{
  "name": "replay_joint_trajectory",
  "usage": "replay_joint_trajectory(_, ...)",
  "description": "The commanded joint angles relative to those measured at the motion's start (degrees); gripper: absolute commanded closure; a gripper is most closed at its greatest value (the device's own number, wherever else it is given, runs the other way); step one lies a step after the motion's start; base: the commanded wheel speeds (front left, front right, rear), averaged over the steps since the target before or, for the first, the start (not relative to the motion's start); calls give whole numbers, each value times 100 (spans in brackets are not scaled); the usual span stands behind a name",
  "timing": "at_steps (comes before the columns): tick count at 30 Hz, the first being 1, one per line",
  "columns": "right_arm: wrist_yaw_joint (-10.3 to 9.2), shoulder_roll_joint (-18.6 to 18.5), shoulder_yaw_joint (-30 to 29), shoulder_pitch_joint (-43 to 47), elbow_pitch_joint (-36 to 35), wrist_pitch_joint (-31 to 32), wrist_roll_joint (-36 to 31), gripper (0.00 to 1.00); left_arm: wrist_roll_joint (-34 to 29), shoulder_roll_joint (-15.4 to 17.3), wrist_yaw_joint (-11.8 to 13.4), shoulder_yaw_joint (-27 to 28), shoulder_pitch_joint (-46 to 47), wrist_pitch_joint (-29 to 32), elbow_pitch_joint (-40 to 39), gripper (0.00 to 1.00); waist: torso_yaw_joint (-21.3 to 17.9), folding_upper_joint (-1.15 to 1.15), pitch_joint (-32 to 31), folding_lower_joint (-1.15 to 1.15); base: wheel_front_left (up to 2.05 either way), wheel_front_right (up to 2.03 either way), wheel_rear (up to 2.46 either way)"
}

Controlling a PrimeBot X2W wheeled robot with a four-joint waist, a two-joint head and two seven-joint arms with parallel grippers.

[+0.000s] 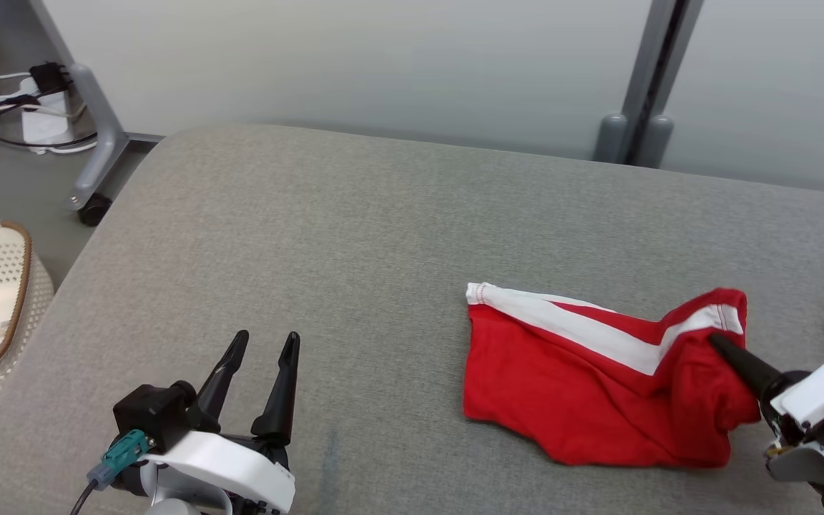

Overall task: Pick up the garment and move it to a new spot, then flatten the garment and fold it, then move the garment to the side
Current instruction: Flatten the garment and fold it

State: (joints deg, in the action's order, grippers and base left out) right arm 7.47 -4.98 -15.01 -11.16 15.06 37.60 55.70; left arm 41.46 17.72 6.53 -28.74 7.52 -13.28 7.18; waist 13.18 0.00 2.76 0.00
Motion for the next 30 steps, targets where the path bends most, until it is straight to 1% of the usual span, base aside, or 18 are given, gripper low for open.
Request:
replay_joint_trajectory(1,7,63,-85,-161,7,85,83,100,20,22,-17,12,76,0,16,0,112,0,29,0,0,0,0)
replay_joint_trajectory(4,7,177,-203,-420,180,177,261,100,25,-12,-19,-3,106,-5,38,0,293,0,75,0,0,0,0)
replay_joint_trajectory(6,7,202,-120,-597,382,184,560,100,27,-50,-41,-28,121,-10,63,0,438,0,116,0,0,0,0)
replay_joint_trajectory(7,7,209,127,-734,595,98,887,100,34,-78,-61,-47,121,-15,103,0,586,0,141,0,0,0,0)
replay_joint_trajectory(11,8,189,693,-912,949,-204,1205,100,47,-121,-95,-62,135,-33,176,0,841,0,174,0,0,0,0)
replay_joint_trajectory(15,8,189,1135,-1085,1464,-613,1311,100,55,-125,-97,-75,153,-37,235,0,1023,0,169,0,0,0,0)
replay_joint_trajectory(19,10,189,1497,-1321,2043,-970,1414,100,58,-114,-93,-74,165,-42,254,0,1097,0,165,0,0,0,0)
replay_joint_trajectory(20,10,191,1575,-1368,2141,-1040,1451,80,60,-110,-87,-68,164,-41,256,0,1097,0,164,0,0,0,0)
replay_joint_trajectory(21,10,187,1656,-1414,2244,-1114,1473,52,65,-105,-79,-61,158,-42,259,0,1088,0,156,0,0,0,0)
replay_joint_trajectory(22,10,188,1738,-1455,2315,-1172,1505,0,70,-95,-63,-51,140,-46,264,0,1068,0,149,0,0,0,0)
replay_joint_trajectory(26,10,187,1988,-1565,2390,-1376,1663,0,84,-101,-62,-59,101,-49,277,0,906,0,110,0,0,0,0)
replay_joint_trajectory(29,10,186,2076,-1547,2123,-1509,1772,0,83,-95,-58,-59,86,-59,274,0,725,0,54,0,0,0,0)
replay_joint_trajectory(30,10,186,2076,-1547,2123,-1509,1772,0,83,-95,-58,-59,86,-59,274,0,725,0,54,0,0,0,0)
